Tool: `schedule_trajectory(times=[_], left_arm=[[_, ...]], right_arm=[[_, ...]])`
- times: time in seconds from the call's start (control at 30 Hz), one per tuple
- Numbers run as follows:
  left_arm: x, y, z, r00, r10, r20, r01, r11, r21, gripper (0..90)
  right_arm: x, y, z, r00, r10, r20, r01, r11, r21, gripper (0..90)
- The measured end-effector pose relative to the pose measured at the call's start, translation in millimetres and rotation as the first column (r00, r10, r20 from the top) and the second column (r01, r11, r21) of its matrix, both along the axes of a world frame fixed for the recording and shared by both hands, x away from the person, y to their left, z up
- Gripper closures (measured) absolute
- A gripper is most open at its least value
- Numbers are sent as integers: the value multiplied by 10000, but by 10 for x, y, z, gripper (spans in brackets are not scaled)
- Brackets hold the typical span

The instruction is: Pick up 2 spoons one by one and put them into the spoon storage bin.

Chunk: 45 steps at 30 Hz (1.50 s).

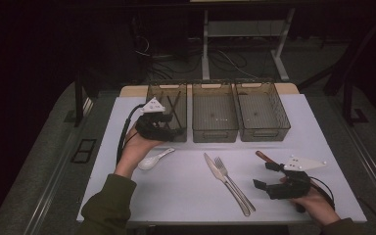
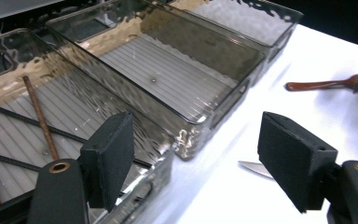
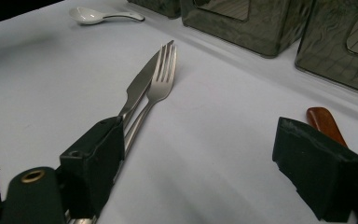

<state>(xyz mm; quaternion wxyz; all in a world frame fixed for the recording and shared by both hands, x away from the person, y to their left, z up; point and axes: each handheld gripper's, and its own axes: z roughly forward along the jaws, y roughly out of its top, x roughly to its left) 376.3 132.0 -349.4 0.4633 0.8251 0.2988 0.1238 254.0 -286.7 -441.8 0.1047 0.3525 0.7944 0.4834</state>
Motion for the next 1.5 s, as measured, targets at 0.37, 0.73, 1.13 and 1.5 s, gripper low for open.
schedule_trajectory(times=[0.37, 0.73, 1.13, 1.5], left_arm=[[-294, 24, -139, 10000, -90, 8, 90, 9998, -159, 261], [-457, 168, -439, 9976, 616, -330, -613, 9980, 119, 388], [-329, 304, -654, 9822, 1721, -749, -1678, 9840, 605, 655], [-214, 350, -773, 9673, 2309, -1045, -2139, 9649, 1522, 885]], right_arm=[[-5, -5, 1, 10000, -44, 29, 44, 10000, -4, 166], [-18, 0, 7, 10000, -47, 69, 48, 10000, -74, 166], [-20, 5, 5, 9999, 47, 121, -46, 9999, -121, 166], [-22, 15, 5, 9999, 71, 139, -69, 9998, -164, 167]])
